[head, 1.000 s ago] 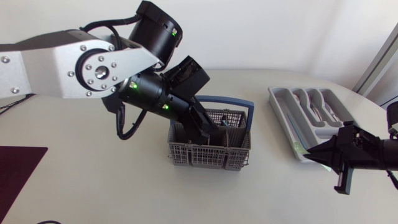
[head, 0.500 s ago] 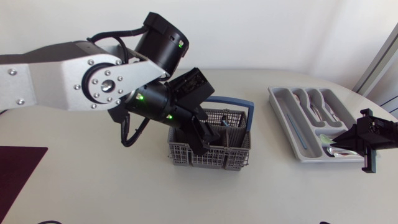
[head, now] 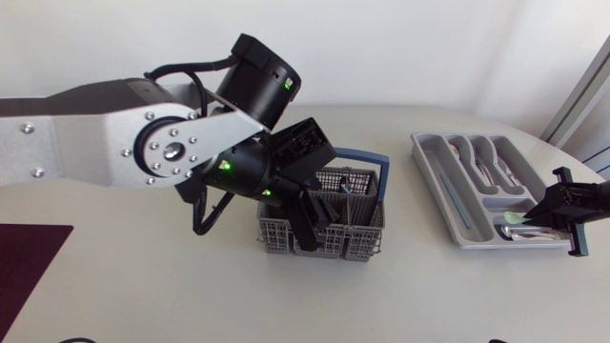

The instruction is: Sort the cutlery from the basket into the organizer compartments.

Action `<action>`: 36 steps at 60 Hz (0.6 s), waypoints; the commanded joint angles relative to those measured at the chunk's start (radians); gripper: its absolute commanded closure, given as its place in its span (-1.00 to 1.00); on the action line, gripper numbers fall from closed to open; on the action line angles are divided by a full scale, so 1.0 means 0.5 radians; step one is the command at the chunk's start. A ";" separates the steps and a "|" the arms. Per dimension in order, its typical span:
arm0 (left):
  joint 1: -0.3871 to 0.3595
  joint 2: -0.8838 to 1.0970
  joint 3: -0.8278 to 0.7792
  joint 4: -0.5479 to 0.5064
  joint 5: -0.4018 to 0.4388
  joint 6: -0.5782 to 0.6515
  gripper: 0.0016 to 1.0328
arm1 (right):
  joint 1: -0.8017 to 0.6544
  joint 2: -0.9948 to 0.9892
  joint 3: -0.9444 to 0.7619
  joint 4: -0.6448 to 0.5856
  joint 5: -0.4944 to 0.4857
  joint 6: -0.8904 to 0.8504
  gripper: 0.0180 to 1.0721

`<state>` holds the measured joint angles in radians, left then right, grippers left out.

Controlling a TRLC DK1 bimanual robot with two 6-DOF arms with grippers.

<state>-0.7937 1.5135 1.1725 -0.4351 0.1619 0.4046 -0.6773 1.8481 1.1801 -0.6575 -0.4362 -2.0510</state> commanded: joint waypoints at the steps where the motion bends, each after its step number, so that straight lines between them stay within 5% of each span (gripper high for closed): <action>1: -0.017 -0.020 -0.047 0.033 -0.023 0.041 -0.40 | -0.004 0.108 0.036 0.069 0.078 -0.089 0.82; 22: -0.029 -0.027 -0.084 0.088 -0.060 0.047 -0.40 | 0.048 0.151 -0.133 0.373 0.219 -0.052 0.60; 36: -0.026 -0.023 -0.145 0.198 -0.085 0.053 -0.40 | 0.042 -0.024 -0.228 0.444 0.182 0.028 -0.14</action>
<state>-0.8028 1.5135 1.1385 -0.3595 0.1341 0.4057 -0.6601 1.8873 1.1015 -0.4446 -0.3363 -2.0422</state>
